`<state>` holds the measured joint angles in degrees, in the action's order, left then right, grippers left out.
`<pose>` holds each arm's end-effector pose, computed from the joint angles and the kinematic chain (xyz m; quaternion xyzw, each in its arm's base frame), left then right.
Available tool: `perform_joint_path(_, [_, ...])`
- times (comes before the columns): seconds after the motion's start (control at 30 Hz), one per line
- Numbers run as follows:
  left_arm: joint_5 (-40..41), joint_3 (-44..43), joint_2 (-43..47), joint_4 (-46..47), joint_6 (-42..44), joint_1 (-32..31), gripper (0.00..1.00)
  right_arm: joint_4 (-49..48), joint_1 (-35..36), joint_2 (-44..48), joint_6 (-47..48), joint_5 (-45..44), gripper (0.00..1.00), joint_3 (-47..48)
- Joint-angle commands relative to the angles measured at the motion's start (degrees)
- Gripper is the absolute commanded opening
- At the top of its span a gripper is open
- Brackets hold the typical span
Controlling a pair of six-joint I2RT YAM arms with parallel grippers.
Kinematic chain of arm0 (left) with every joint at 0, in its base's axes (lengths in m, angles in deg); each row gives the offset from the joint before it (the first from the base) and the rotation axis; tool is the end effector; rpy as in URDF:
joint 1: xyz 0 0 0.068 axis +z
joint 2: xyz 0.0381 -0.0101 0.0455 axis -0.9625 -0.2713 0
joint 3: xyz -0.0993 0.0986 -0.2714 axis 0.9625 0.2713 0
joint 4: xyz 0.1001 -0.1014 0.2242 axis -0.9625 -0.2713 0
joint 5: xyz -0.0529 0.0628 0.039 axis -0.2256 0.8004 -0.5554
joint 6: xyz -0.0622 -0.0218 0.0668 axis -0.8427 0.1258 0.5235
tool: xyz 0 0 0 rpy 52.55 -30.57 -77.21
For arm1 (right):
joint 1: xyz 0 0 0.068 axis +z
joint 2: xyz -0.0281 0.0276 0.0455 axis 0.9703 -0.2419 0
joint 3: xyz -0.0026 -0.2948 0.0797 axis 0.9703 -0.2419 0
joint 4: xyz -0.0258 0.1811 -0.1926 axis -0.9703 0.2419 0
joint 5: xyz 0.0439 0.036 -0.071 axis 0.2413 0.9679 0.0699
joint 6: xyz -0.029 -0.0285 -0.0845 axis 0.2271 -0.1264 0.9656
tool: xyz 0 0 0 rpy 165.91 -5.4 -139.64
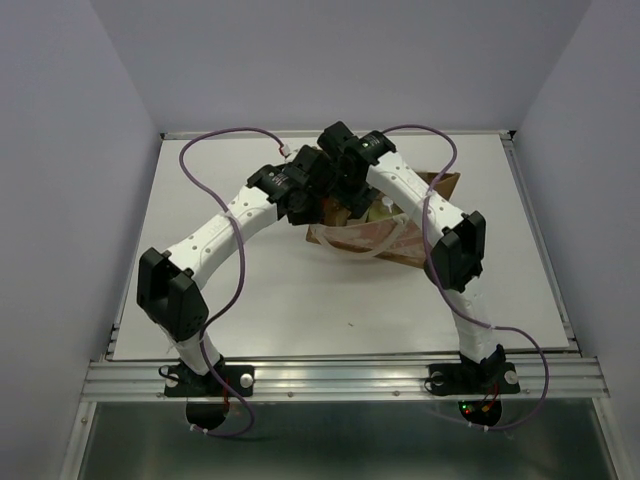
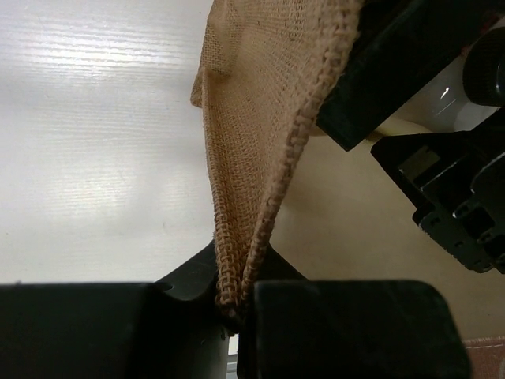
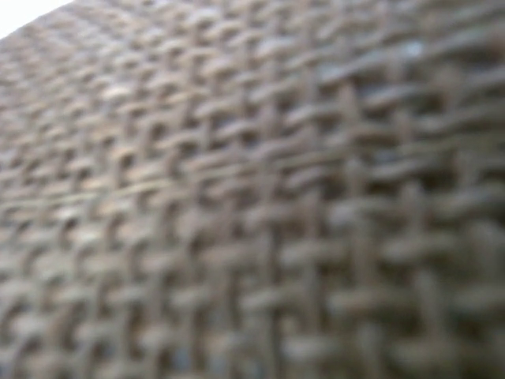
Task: Take the personal care products out of the canvas bag
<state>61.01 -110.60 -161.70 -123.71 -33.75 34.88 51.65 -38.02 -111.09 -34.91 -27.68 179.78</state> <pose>0.3203 -0.2438 0.3308 -0.0161 0.9396 -0.1426 0.3109 0.4017 0.2894 0.2942 0.3035 0.9286 0.0836 0.1965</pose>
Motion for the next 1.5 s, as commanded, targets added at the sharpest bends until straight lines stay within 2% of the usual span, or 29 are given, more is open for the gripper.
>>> perform_joint_path(0.0, [-0.35,2.6,4.11,-6.35,1.39,-0.18,0.0,1.09,-0.01,-1.08,-1.84,-7.41,0.89,0.63])
perform_joint_path(0.2, [-0.44,3.74,5.08,-6.35,1.48,-0.44,0.0,2.68,-0.01,-3.62,-2.02,-9.88,0.86,1.5])
perform_joint_path(0.37, [-0.53,3.65,5.09,-6.0,1.74,-0.53,0.0,1.09,-0.01,-5.12,-1.31,-10.06,0.73,1.59])
perform_joint_path(0.47, [-0.53,3.74,5.08,-6.08,1.83,-0.61,0.0,1.09,-0.01,-5.64,-1.14,-9.79,0.59,1.42])
perform_joint_path(0.6, [-0.35,4.18,5.52,-5.91,2.1,-0.61,0.0,1.61,0.61,-5.56,0.36,-10.67,0.47,0.89])
perform_joint_path(0.73, [-0.09,4.27,5.7,-5.82,2.36,-0.61,0.0,2.23,1.66,-4.77,3.16,-11.89,0.28,-1.21])
perform_joint_path(0.83, [0.35,4.62,5.96,-5.91,2.89,-0.53,0.0,3.02,2.19,-4.16,4.92,-12.78,0.2,-0.61])
perform_joint_path(0.9, [0.79,4.62,6.23,-6.0,3.06,-0.53,0.0,3.91,2.71,-3.46,6.5,-13.13,0.01,-0.42])
perform_joint_path(1.07, [1.23,4.62,6.23,-5.38,3.85,-0.53,0.0,-5.04,3.77,0.58,13.52,-12.61,0.01,-2.27])
perform_joint_path(1.17, [1.84,4.27,5.96,-5.03,4.21,-0.53,0.0,-14.53,4.56,4.79,23.0,-13.13,0.01,-2.88])
perform_joint_path(1.27, [2.72,3.31,5.44,-5.03,4.38,-0.53,0.0,-21.74,4.56,9.71,25.13,-13.57,0.01,-6.66])
perform_joint_path(1.47, [3.16,2.69,4.91,-4.68,4.47,-0.53,0.0,-25.62,4.56,13.07,27.77,-13.92,0.01,-7.72])
